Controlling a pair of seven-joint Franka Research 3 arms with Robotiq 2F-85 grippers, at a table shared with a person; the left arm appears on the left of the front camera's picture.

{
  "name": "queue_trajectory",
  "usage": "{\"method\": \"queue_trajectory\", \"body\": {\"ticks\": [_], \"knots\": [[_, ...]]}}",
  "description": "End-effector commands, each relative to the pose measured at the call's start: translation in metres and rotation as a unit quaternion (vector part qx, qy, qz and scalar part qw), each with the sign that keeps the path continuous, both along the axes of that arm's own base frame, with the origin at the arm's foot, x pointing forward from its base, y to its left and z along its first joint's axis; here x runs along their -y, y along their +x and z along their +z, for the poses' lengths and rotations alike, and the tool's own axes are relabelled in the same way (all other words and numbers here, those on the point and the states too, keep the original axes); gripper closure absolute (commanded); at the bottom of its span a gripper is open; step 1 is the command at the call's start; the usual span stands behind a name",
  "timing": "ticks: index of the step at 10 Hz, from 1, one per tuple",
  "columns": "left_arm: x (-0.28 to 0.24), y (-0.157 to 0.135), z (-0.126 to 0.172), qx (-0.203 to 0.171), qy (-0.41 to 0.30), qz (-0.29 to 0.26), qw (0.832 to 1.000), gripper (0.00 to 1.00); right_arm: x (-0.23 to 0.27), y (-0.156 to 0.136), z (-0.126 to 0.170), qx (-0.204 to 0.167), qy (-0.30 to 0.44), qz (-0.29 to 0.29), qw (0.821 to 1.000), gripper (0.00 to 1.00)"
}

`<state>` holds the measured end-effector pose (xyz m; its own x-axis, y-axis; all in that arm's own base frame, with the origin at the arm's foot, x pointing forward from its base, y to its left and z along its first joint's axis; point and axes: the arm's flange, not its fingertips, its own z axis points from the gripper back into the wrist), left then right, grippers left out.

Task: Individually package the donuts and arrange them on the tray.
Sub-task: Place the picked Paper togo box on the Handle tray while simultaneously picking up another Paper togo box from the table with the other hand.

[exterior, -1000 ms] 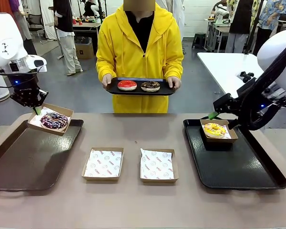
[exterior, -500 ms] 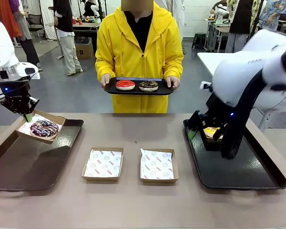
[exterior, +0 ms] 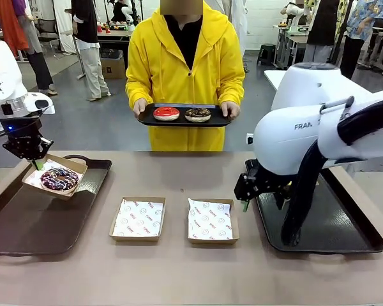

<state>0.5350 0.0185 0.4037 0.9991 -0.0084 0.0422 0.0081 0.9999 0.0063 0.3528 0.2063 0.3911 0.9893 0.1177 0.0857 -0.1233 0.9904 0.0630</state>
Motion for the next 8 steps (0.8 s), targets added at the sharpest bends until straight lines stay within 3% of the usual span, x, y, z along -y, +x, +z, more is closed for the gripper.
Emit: {"method": "queue_trajectory", "body": {"ticks": [1, 8], "knots": [[0.0, -0.002, 0.005, -0.001, 0.0, 0.0, 1.0, 0.99, -0.01, 0.013, -0.01, 0.012, 0.003, -0.027, 1.0, 0.0], [0.0, -0.002, 0.005, -0.001, 0.0, 0.0, 1.0, 0.99, -0.053, 0.031, -0.04, -0.005, -0.004, -0.042, 0.999, 0.0]]}}
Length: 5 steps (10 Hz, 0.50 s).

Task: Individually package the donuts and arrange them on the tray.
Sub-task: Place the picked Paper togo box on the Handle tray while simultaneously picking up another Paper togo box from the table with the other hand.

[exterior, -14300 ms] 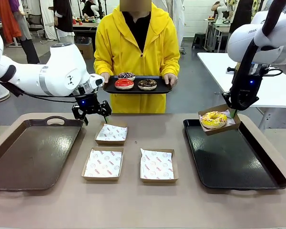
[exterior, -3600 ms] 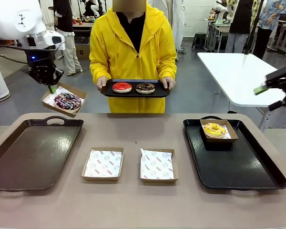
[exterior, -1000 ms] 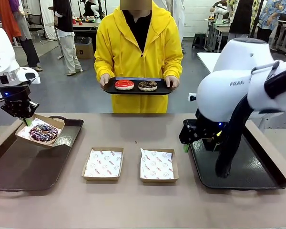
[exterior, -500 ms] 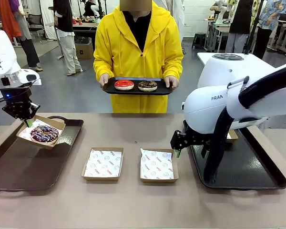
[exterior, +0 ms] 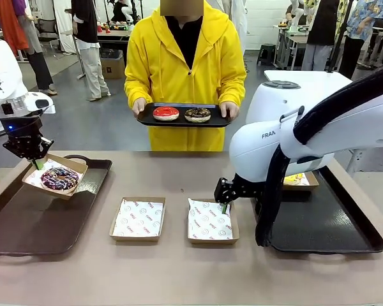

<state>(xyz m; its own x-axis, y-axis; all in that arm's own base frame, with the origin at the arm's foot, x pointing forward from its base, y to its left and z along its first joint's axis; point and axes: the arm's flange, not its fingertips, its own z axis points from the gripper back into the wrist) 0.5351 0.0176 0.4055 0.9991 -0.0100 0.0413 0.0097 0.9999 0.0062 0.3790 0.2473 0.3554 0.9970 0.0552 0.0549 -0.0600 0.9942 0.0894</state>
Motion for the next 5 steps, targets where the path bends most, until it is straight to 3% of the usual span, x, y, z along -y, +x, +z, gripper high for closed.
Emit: {"method": "queue_trajectory", "body": {"ticks": [1, 5], "knots": [[0.0, -0.002, 0.003, 0.0, 0.0, 0.0, 1.0, 0.99, -0.016, 0.007, -0.007, 0.012, -0.018, -0.015, 1.0, 0.0], [0.0, -0.002, 0.003, 0.0, 0.0, 0.0, 1.0, 0.99, -0.018, 0.02, -0.018, 0.007, 0.001, -0.022, 1.0, 0.0]]}}
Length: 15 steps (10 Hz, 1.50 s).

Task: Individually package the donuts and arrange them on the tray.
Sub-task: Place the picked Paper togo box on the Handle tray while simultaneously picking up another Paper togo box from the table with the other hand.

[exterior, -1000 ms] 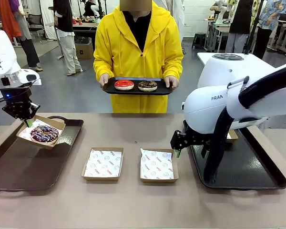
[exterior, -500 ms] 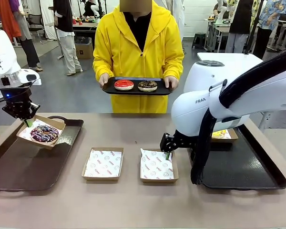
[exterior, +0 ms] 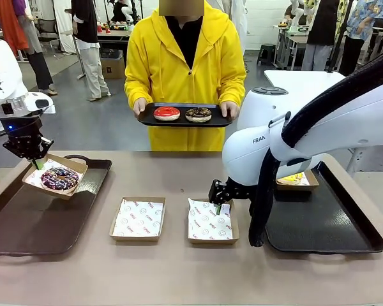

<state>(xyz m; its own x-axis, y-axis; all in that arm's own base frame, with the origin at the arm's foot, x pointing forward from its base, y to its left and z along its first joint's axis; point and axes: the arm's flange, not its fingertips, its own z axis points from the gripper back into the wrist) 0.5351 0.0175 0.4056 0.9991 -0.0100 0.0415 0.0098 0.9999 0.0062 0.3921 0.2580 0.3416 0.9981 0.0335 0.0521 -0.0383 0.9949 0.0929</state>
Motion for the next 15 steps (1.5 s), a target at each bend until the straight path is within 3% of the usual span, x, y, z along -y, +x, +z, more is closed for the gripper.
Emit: {"method": "queue_trajectory", "body": {"ticks": [1, 8, 15], "knots": [[0.0, -0.002, 0.003, 0.0, 0.0, 0.0, 1.0, 0.99, -0.005, 0.007, -0.001, 0.013, 0.001, -0.011, 1.0, 0.0], [0.0, 0.0, 0.0, 0.0, 0.0, 0.0, 1.0, 0.99, -0.002, 0.005, -0.008, -0.015, -0.004, -0.008, 1.0, 0.0], [-0.003, 0.038, -0.003, -0.015, 0.002, 0.02, 1.0, 0.99, -0.008, 0.012, -0.029, -0.039, -0.014, -0.021, 0.999, 0.0]]}}
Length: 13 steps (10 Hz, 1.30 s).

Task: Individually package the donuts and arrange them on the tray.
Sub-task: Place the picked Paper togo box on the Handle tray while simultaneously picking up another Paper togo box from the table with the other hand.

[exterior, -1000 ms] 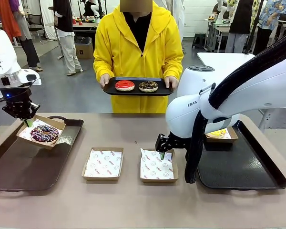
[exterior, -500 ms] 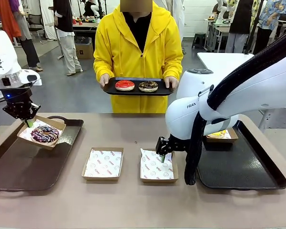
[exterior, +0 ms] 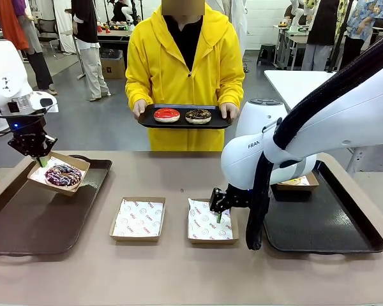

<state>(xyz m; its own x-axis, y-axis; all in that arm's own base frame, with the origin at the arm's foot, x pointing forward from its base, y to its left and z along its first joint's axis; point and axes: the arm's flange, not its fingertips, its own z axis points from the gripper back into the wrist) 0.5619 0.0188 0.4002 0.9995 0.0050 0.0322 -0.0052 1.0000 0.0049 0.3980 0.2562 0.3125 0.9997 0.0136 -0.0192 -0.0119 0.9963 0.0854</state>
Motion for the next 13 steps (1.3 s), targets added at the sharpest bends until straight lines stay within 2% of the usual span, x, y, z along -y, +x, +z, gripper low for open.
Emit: {"method": "queue_trajectory", "body": {"ticks": [1, 7, 11, 12, 13], "knots": [[-0.003, 0.017, 0.001, -0.013, 0.003, 0.017, 1.0, 0.99, -0.011, 0.008, -0.001, -0.005, -0.01, -0.01, 1.0, 0.0], [-0.007, 0.038, -0.016, -0.025, 0.001, 0.019, 1.0, 0.99, -0.013, 0.01, -0.001, -0.001, -0.006, -0.01, 1.0, 0.0], [-0.007, 0.026, -0.028, 0.029, -0.002, 0.007, 1.0, 0.99, -0.013, 0.01, -0.001, 0.002, -0.002, -0.009, 1.0, 0.0], [-0.007, 0.024, -0.029, 0.038, 0.004, 0.007, 0.999, 0.99, -0.012, 0.01, -0.002, 0.002, -0.002, -0.006, 1.0, 0.09], [-0.006, 0.023, -0.031, 0.039, 0.007, 0.005, 0.999, 0.99, -0.012, 0.009, -0.002, 0.002, -0.001, -0.005, 1.0, 0.44]]}}
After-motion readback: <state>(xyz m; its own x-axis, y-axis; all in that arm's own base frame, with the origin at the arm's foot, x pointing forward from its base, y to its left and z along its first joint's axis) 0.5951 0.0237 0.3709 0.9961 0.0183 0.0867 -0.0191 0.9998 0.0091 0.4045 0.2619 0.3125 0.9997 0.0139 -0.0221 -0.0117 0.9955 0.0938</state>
